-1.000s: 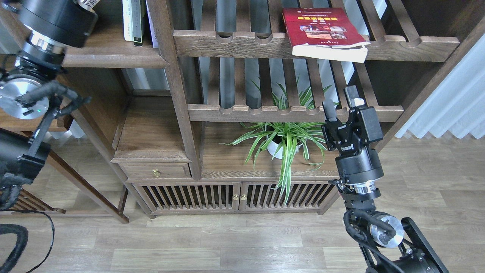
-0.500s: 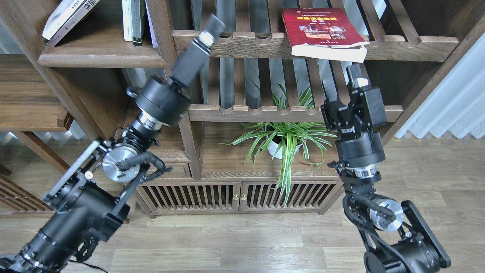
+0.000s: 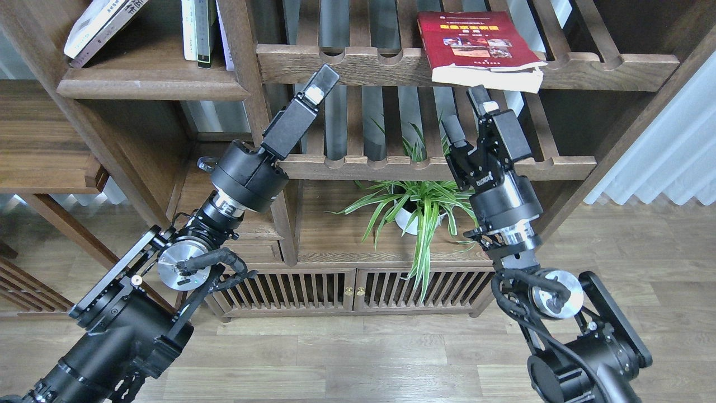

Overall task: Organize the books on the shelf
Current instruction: 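Move both grippers up toward the red book on the middle shelf, then push the right gripper under the red book's edge and tip it up, then pull the red book off the shelf and lower it with the right gripper, then grip the red book between both grippers and hold it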

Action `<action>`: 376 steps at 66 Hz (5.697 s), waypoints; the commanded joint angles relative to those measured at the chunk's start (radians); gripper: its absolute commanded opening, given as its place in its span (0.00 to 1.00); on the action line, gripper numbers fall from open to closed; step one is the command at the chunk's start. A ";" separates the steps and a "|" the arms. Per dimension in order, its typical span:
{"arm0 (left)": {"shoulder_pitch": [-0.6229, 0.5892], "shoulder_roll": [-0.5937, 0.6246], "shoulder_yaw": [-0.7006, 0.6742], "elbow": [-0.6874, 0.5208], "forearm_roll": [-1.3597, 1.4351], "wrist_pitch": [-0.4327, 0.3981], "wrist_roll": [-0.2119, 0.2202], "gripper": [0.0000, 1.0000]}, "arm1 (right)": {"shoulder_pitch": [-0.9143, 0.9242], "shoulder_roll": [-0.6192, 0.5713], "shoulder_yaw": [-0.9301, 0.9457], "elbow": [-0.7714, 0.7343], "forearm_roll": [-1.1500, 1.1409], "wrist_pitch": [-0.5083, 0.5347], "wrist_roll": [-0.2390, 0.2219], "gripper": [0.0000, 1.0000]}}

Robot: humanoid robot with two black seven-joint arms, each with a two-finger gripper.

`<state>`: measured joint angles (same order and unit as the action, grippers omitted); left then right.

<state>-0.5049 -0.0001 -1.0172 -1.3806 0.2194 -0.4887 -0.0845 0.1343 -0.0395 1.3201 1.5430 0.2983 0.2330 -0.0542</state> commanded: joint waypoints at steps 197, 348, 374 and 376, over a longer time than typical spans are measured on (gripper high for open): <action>0.224 0.000 0.011 0.012 -0.003 0.000 0.000 0.99 | -0.065 -0.091 0.050 0.055 0.160 0.256 -0.007 0.03; 0.286 0.009 0.186 0.002 -0.236 0.000 0.005 0.86 | -0.259 -0.079 -0.366 0.002 -0.004 0.256 -0.085 0.05; 0.292 0.110 0.275 0.005 -0.337 0.000 0.002 0.22 | -0.262 -0.079 -0.381 0.002 -0.022 0.256 -0.096 0.05; 0.295 0.117 0.276 0.005 -0.342 0.000 -0.003 0.15 | -0.262 -0.077 -0.381 0.002 -0.022 0.256 -0.096 0.05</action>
<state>-0.2144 0.0893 -0.7653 -1.3787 -0.0993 -0.4889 -0.0784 -0.1265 -0.1190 0.9377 1.5444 0.2773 0.4886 -0.1514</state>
